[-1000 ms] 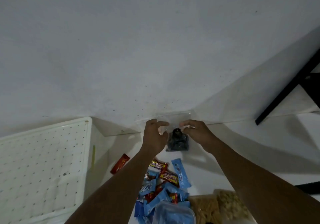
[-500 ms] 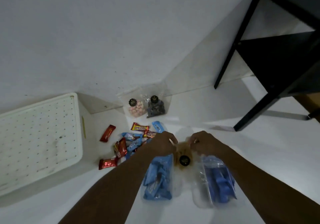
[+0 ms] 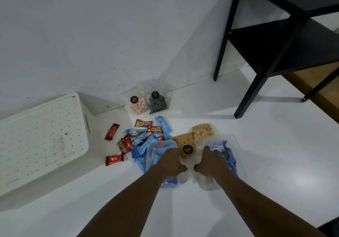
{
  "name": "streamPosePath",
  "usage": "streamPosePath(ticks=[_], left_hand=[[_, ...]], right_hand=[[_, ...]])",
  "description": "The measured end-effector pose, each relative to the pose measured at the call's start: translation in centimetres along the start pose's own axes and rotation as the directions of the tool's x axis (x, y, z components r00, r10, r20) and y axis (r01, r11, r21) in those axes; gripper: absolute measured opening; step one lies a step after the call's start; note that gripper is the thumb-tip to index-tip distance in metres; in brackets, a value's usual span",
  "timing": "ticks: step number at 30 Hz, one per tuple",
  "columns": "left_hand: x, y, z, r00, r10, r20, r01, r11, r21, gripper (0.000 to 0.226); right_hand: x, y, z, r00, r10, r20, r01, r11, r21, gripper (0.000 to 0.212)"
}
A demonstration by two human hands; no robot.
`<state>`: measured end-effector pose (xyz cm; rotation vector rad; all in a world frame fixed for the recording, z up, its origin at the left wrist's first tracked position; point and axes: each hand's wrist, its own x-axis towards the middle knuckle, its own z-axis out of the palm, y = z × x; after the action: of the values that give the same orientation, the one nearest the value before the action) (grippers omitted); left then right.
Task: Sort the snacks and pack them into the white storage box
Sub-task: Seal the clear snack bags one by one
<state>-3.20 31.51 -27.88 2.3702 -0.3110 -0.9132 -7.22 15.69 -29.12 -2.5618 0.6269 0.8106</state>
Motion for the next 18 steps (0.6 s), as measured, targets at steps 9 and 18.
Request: streamPosePath(ticks=[9,18], left_hand=[[-2.1,-0.4,0.1,0.998,-0.059,-0.017,0.055,0.984,-0.168,0.043],[-4.9,4.0,-7.6,0.969,0.225,-0.104,-0.244,0.941,-0.236,0.064]], right_hand=[[-0.8,1.1,-0.2,0.99,0.092,-0.105,-0.035,0.892,0.451,0.029],[-6.2,-3.7,-11.8,0.923,-0.359,-0.137,0.347,0.628,0.696,0.024]])
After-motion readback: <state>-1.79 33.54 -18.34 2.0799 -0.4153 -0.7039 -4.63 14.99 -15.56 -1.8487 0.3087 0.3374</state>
